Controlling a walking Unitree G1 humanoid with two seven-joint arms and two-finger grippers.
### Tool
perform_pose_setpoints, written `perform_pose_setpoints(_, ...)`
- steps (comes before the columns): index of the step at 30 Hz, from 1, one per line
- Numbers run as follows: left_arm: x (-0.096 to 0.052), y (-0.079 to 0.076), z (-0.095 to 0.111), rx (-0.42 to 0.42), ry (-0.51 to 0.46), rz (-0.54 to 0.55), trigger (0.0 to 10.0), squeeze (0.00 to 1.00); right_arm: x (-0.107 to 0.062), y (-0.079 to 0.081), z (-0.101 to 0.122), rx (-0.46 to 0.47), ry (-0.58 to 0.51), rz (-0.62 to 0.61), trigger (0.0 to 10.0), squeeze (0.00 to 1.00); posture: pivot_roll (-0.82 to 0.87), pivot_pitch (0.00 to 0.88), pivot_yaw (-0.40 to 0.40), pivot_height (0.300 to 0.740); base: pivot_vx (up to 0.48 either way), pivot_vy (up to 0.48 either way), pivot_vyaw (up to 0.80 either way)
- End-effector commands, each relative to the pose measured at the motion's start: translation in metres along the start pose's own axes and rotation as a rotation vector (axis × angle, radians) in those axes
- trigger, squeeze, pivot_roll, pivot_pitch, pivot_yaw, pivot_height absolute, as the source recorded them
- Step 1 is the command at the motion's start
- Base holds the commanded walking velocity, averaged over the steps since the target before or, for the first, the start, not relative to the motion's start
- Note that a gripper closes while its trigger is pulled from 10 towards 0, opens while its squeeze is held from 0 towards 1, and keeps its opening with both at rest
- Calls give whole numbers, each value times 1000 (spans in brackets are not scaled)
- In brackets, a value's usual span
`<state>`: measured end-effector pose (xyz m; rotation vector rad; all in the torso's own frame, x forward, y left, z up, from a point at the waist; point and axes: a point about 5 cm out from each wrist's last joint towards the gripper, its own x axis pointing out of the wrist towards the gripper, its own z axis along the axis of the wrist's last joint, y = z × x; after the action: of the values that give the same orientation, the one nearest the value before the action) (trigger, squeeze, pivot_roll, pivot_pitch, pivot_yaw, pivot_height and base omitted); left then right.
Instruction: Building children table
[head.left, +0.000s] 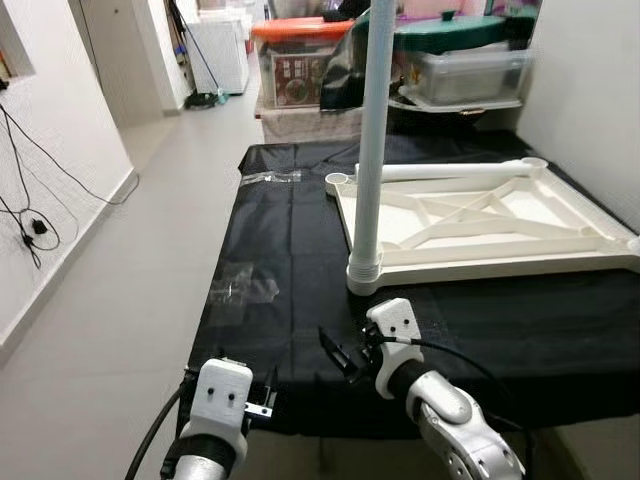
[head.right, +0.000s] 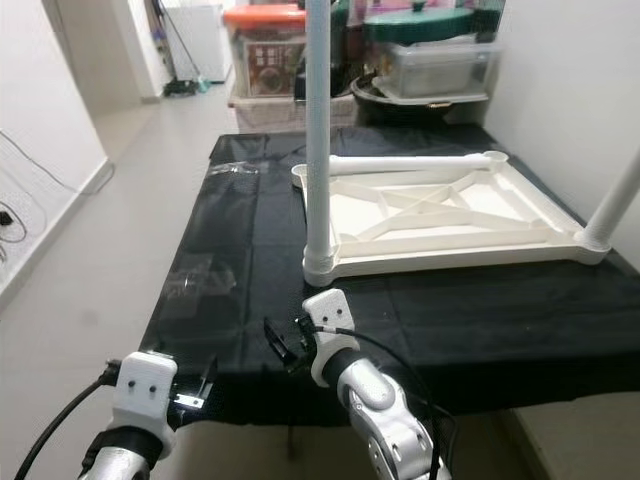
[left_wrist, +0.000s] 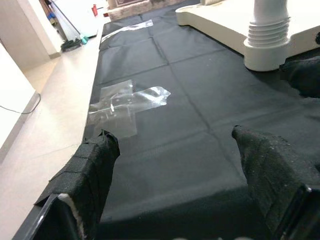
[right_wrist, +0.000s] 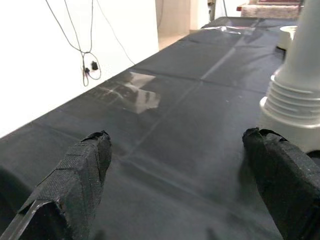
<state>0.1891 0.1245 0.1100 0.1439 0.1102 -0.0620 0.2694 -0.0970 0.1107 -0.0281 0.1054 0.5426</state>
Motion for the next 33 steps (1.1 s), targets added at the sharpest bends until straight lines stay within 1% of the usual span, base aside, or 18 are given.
perform_pose_setpoints(1,0,2,-6,14,22,12,10000,0,1,1,1,9,-17,7,10000,0,33,14,15,740,0,0,0)
perform_pose_setpoints(5,1,1,-7,9,27,20,10000,0,3,-1,0,7,-12,2,10000,0,22,13,7,740,0,0,0)
perform_pose_setpoints(6,2,1,-7,6,26,16,10000,0,3,-2,0,6,-12,0,10000,0,4,16,21,740,0,0,0)
perform_pose_setpoints(16,3,4,-8,6,28,24,10000,0,6,-3,0,8,-24,-1,10000,0,19,13,21,740,0,0,0)
perform_pose_setpoints(25,4,5,-10,-4,37,30,10000,0,8,-6,1,12,-28,-14,10000,0,25,13,19,740,0,-328,0)
perform_pose_setpoints(26,4,5,-10,-3,38,27,10000,0,9,-6,1,10,-33,-17,10000,0,45,12,32,740,240,-371,0)
perform_pose_setpoints(31,4,6,-11,-3,39,30,10000,0,11,-6,1,12,-36,-27,10000,0,45,12,32,740,273,-371,0)
perform_pose_setpoints(33,4,7,-11,-12,40,36,10000,0,11,-7,1,13,-36,-26,10000,0,56,14,20,740,292,-371,0)
